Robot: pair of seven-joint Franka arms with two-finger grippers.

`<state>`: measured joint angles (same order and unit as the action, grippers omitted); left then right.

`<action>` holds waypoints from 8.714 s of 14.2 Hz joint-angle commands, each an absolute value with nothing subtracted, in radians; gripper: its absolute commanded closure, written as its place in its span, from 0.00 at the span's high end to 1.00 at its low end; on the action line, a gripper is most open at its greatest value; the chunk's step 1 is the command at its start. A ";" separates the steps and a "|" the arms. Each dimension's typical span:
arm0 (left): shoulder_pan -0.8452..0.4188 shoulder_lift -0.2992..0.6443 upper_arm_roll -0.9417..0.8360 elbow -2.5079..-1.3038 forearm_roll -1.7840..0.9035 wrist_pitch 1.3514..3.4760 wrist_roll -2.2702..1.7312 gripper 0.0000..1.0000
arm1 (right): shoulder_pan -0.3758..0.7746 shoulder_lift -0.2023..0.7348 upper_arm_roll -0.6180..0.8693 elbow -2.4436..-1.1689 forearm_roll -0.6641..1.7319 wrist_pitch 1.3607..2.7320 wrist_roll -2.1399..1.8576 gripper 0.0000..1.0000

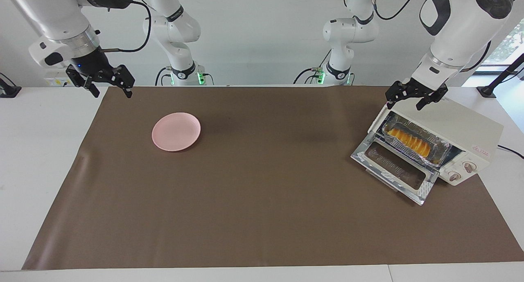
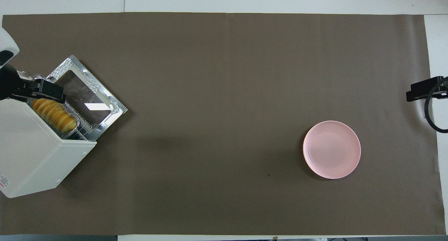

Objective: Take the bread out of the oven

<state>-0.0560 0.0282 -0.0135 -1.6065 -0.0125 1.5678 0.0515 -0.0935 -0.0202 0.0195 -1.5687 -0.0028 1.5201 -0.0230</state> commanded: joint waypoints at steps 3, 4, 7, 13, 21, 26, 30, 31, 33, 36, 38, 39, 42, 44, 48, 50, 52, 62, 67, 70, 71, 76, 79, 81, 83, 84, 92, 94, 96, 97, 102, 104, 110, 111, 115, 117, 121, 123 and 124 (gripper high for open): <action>-0.044 0.046 -0.021 -1.575 -0.005 1.543 0.063 1.00 | -0.094 -0.028 0.023 -1.571 -0.014 1.505 -0.040 1.00; -0.044 0.046 -0.021 -1.575 -0.003 1.542 0.063 1.00 | -0.094 -0.028 0.023 -1.571 -0.014 1.505 -0.038 1.00; -0.051 0.041 -0.026 -1.585 -0.003 1.552 0.054 1.00 | -0.094 -0.031 0.023 -1.575 -0.014 1.497 -0.040 1.00; -0.046 0.029 -0.023 -1.589 -0.002 1.551 0.029 1.00 | -0.095 -0.041 0.023 -1.586 -0.014 1.493 -0.041 1.00; -0.049 0.060 -0.023 -1.591 0.031 1.549 -0.286 1.00 | -0.094 -0.041 0.025 -1.586 -0.014 1.493 -0.041 1.00; -0.101 0.234 -0.021 -1.497 0.164 1.539 -0.514 1.00 | -0.094 -0.041 0.023 -1.586 -0.014 1.493 -0.041 1.00; -0.097 0.291 -0.018 -1.491 0.198 1.552 -0.662 1.00 | -0.094 -0.040 0.025 -1.586 -0.014 1.493 -0.041 1.00; -0.100 0.301 -0.018 -1.493 0.209 1.563 -0.698 1.00 | -0.094 -0.040 0.023 -1.586 -0.014 1.493 -0.041 1.00; -0.095 0.313 -0.018 -1.505 0.251 1.603 -0.767 1.00 | -0.094 -0.041 0.025 -1.586 -0.014 1.493 -0.041 1.00; -0.080 0.299 -0.018 -1.606 0.262 1.692 -0.856 1.00 | -0.094 -0.040 0.025 -1.586 -0.014 1.493 -0.041 1.00; -0.069 0.293 -0.018 -1.641 0.262 1.736 -0.854 1.00 | -0.094 -0.041 0.025 -1.586 -0.014 1.493 -0.041 1.00; -0.068 0.290 -0.018 -1.658 0.264 1.755 -0.853 1.00 | -0.094 -0.040 0.025 -1.586 -0.014 1.493 -0.041 1.00; -0.066 0.275 -0.018 -1.713 0.297 1.789 -0.845 1.00 | -0.094 -0.041 0.025 -1.586 -0.014 1.493 -0.041 1.00; -0.058 0.273 -0.018 -1.732 0.299 1.804 -0.841 1.00 | -0.094 -0.041 0.025 -1.586 -0.014 1.493 -0.041 1.00; -0.049 0.282 -0.020 -1.750 0.322 1.835 -0.838 1.00 | -0.094 -0.040 0.025 -1.586 -0.014 1.493 -0.041 1.00; -0.049 0.290 -0.020 -1.750 0.325 1.850 -0.838 1.00 | -0.094 -0.041 0.023 -1.586 -0.014 1.493 -0.041 1.00; -0.049 0.298 -0.020 -1.752 0.324 1.864 -0.836 1.00 | -0.094 -0.040 0.025 -1.586 -0.014 1.493 -0.041 1.00; -0.048 0.290 -0.020 -1.812 0.324 1.904 -0.839 0.63 | -0.094 -0.041 0.025 -1.586 -0.014 1.493 -0.041 1.00; -0.032 0.282 -0.020 -1.832 0.324 1.911 -0.838 0.58 | -0.094 -0.040 0.025 -1.586 -0.014 1.493 -0.041 1.00; -0.032 0.279 -0.020 -1.839 0.324 1.919 -0.836 0.53 | -0.094 -0.040 0.025 -1.586 -0.014 1.493 -0.041 1.00; -0.031 0.281 -0.020 -1.836 0.324 1.921 -0.836 0.43 | -0.094 -0.041 0.025 -1.586 -0.014 1.493 -0.041 1.00; -0.034 0.282 -0.021 -1.825 0.324 1.911 -0.802 0.00 | -0.094 -0.041 0.023 -1.586 -0.014 1.493 -0.041 1.00; -0.046 0.299 -0.023 -1.761 0.313 1.893 -0.795 0.00 | -0.094 -0.040 0.025 -1.586 -0.014 1.493 -0.041 1.00; -0.067 0.317 -0.026 -1.703 0.286 1.873 -0.795 0.00 | -0.094 -0.041 0.025 -1.586 -0.014 1.493 -0.041 1.00; -0.089 0.340 -0.026 -1.629 0.250 1.849 -0.790 0.00 | -0.094 -0.041 0.023 -1.586 -0.014 1.493 -0.041 1.00; -0.094 0.353 -0.029 -1.618 0.233 1.855 -0.790 0.00 | -0.094 -0.041 0.025 -1.586 -0.014 1.493 -0.041 1.00; -0.291 0.357 -0.028 -1.617 0.025 1.936 -0.811 0.00 | -0.094 -0.041 0.025 -1.586 -0.014 1.493 -0.041 1.00; -0.355 0.357 -0.025 -1.617 0.011 1.960 -0.831 0.00 | -0.094 -0.040 0.025 -1.586 -0.014 1.493 -0.041 1.00; -0.386 0.363 -0.025 -1.592 0.011 1.956 -0.879 0.00 | -0.094 -0.041 0.025 -1.586 -0.014 1.493 -0.041 1.00; -0.387 0.371 -0.026 -1.574 0.014 1.945 -0.879 0.00 | -0.094 -0.040 0.025 -1.586 -0.014 1.493 -0.041 1.00; -0.443 0.379 -0.031 -1.548 0.012 1.931 -0.784 0.00 | -0.094 -0.041 0.025 -1.586 -0.014 1.493 -0.041 1.00; -0.463 0.379 -0.032 -1.548 0.012 1.934 -0.715 0.00 | -0.094 -0.040 0.025 -1.586 -0.014 1.493 -0.041 1.00; -0.603 0.364 -0.028 -1.589 0.038 1.963 -0.500 0.00 | -0.103 -0.040 0.020 -1.586 -0.012 1.494 -0.037 1.00; -0.615 0.361 -0.028 -1.600 0.041 1.974 -0.459 0.00 | -0.101 -0.040 0.021 -1.586 -0.014 1.494 -0.040 1.00; -0.638 0.374 -0.031 -1.637 0.040 2.031 -0.417 0.00 | -0.101 -0.040 0.021 -1.586 -0.014 1.494 -0.044 1.00; -0.664 0.380 -0.029 -1.644 0.040 2.017 -0.423 0.00 | -0.103 -0.040 0.020 -1.588 -0.014 1.494 -0.044 1.00; -0.736 0.393 -0.026 -1.649 0.040 2.014 -0.560 0.00 | -0.100 -0.043 0.021 -1.595 -0.009 1.499 -0.044 1.00; -0.764 0.409 -0.026 -1.649 0.041 2.051 -0.616 0.00 | -0.100 -0.054 0.021 -1.618 -0.008 1.506 -0.046 1.00; -0.767 0.437 -0.026 -1.646 0.049 2.074 -0.636 0.00 | -0.100 -0.061 0.021 -1.632 -0.008 1.511 -0.045 1.00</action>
<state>-0.7464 0.4008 -0.0436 -1.6454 0.0289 2.0218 -0.5841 -0.0949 -0.0216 0.0176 -1.5777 -0.0028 1.5016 -0.0230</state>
